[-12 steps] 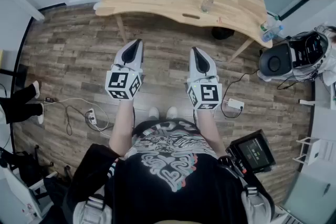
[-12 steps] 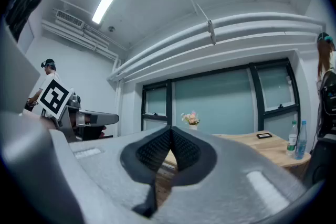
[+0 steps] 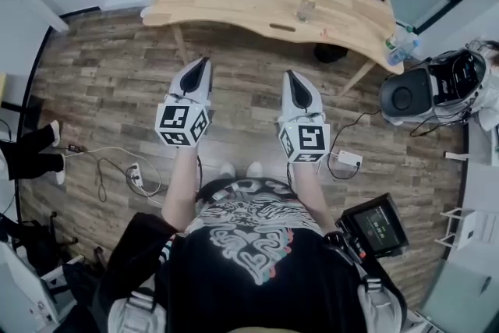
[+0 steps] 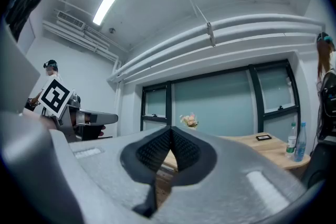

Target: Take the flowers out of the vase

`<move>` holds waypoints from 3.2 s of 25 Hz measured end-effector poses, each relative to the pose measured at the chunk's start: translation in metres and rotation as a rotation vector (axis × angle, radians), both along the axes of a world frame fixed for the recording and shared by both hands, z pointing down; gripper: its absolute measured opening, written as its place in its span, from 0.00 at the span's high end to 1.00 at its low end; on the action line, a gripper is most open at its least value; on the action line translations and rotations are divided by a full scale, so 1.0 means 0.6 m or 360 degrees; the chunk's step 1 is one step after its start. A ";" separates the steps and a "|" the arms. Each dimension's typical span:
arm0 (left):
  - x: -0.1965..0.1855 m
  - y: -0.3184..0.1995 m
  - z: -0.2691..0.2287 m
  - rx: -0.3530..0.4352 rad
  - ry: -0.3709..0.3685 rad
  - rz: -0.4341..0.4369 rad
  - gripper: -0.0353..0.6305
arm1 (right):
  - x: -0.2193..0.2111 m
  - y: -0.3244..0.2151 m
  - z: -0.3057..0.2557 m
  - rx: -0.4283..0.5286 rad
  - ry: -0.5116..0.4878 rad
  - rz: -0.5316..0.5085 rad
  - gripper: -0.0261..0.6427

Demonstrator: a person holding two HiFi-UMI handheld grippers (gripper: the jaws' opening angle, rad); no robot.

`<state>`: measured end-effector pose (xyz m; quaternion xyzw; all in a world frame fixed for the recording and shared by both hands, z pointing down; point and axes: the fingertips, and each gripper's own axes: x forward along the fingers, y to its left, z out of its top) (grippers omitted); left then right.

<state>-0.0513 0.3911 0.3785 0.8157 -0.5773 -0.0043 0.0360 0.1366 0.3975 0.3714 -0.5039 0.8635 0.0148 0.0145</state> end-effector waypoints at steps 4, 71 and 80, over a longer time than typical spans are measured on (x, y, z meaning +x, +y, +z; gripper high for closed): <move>0.001 -0.006 0.002 -0.0004 -0.0003 -0.0021 0.96 | 0.008 -0.003 -0.007 0.0034 -0.0067 -0.0030 0.96; -0.153 -0.905 0.090 -0.0074 -0.0037 0.0089 0.96 | -0.189 -0.882 0.111 -0.0108 0.0241 0.0043 0.96; -0.151 -0.938 0.102 -0.0060 -0.0102 0.0150 0.96 | -0.206 -0.934 0.132 -0.0153 0.0227 0.0023 0.96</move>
